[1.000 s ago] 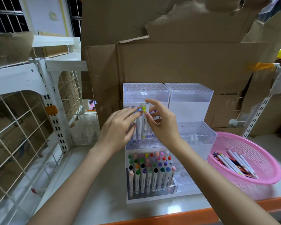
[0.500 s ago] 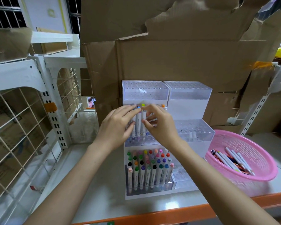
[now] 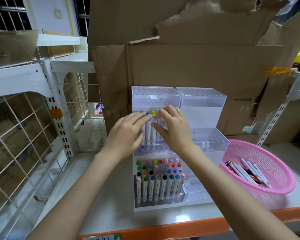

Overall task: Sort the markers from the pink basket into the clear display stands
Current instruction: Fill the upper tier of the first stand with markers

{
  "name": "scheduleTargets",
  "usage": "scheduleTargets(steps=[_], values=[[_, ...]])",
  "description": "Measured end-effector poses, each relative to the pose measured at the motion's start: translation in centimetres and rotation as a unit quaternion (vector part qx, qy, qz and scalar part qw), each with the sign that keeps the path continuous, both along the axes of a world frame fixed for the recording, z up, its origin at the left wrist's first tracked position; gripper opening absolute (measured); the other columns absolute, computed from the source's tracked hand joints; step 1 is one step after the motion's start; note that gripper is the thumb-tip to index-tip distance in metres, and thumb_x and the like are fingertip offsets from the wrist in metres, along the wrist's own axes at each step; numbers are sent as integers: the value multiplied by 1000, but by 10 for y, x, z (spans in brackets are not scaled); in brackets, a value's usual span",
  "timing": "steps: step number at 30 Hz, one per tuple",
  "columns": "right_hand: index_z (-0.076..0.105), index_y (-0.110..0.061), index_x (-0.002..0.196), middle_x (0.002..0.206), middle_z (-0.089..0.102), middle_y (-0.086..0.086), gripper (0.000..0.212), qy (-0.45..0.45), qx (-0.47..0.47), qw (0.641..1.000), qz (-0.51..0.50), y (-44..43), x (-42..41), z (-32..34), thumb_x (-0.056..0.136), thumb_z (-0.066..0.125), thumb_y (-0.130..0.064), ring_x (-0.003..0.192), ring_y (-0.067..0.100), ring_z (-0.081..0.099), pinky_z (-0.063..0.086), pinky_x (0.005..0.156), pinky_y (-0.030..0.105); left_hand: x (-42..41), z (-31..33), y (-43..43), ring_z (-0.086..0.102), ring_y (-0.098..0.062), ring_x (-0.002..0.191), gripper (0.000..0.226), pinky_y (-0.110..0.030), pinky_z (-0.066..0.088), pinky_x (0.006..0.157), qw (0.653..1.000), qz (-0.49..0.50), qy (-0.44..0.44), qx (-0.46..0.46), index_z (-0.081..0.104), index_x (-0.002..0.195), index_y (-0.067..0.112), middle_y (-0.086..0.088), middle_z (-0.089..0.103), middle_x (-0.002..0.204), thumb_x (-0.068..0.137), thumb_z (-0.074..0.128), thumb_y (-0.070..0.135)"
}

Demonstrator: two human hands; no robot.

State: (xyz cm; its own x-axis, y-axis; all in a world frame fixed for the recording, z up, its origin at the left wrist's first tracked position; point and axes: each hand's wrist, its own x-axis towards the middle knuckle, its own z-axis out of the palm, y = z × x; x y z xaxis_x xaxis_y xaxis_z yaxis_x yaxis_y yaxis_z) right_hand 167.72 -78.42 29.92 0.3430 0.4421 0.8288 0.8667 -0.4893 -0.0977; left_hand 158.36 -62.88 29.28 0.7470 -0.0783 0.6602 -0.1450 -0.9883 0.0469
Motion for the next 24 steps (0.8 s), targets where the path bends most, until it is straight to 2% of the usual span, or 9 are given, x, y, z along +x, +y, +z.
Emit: scheduleTargets(steps=[4, 8, 12, 15, 19, 21, 24], values=[[59, -16, 104, 105, 60, 0, 26, 8, -49, 999, -20, -1, 0, -2, 84, 70, -31, 94, 23, 58, 43, 82, 34, -3, 5, -3, 47, -21, 127, 60, -35, 38, 102, 999, 16, 29, 16, 48, 137, 18, -2, 51, 137, 81, 68, 17], [54, -21, 125, 122, 60, -4, 43, 37, -80, 996, -3, -9, 1, -3, 87, 65, -37, 110, 21, 58, 41, 99, 40, -5, 14, -8, 41, -18, 132, 60, -35, 33, 106, 997, 34, 56, 27, 43, 141, 22, 1, 45, 142, 85, 64, 32], [42, -28, 143, 142, 50, 0, 57, 66, -126, 989, -26, -28, 4, 3, 91, 59, -44, 134, 21, 42, 26, 114, 44, 1, 22, -22, 33, -16, 137, 72, -38, 29, 112, 996, 49, 68, 36, 30, 147, 22, 2, 36, 149, 87, 54, 53], [31, -32, 148, 152, 38, 2, 62, 104, -161, 980, -44, -51, 9, 8, 92, 54, -48, 143, 22, 28, 16, 117, 43, 12, 28, -45, 32, -16, 137, 75, -39, 27, 114, 995, 37, 75, 49, 26, 149, 23, 2, 34, 150, 86, 48, 59], [21, -37, 150, 157, 27, -3, 64, 133, -183, 970, -86, -95, 21, 10, 94, 48, -52, 146, 18, 20, 10, 118, 43, 31, 30, -89, 31, -19, 138, 74, -37, 20, 115, 996, 16, 75, 45, 23, 149, 23, 0, 33, 150, 89, 51, 55], [19, -39, 150, 157, 26, -4, 65, 151, -188, 965, -106, -121, 27, 7, 94, 48, -53, 146, 18, 20, 11, 118, 43, 43, 28, -113, 33, -22, 137, 73, -39, 21, 115, 996, 3, 76, 54, 27, 148, 21, -3, 35, 149, 88, 52, 53], [26, -34, 149, 155, 31, -1, 65, 176, -183, 959, -128, -162, 40, -1, 92, 52, -51, 142, 20, 27, 18, 116, 43, 64, 21, -151, 42, -27, 131, 69, -45, 32, 111, 994, -31, 79, 68, 39, 142, 16, -7, 44, 143, 85, 58, 50]])
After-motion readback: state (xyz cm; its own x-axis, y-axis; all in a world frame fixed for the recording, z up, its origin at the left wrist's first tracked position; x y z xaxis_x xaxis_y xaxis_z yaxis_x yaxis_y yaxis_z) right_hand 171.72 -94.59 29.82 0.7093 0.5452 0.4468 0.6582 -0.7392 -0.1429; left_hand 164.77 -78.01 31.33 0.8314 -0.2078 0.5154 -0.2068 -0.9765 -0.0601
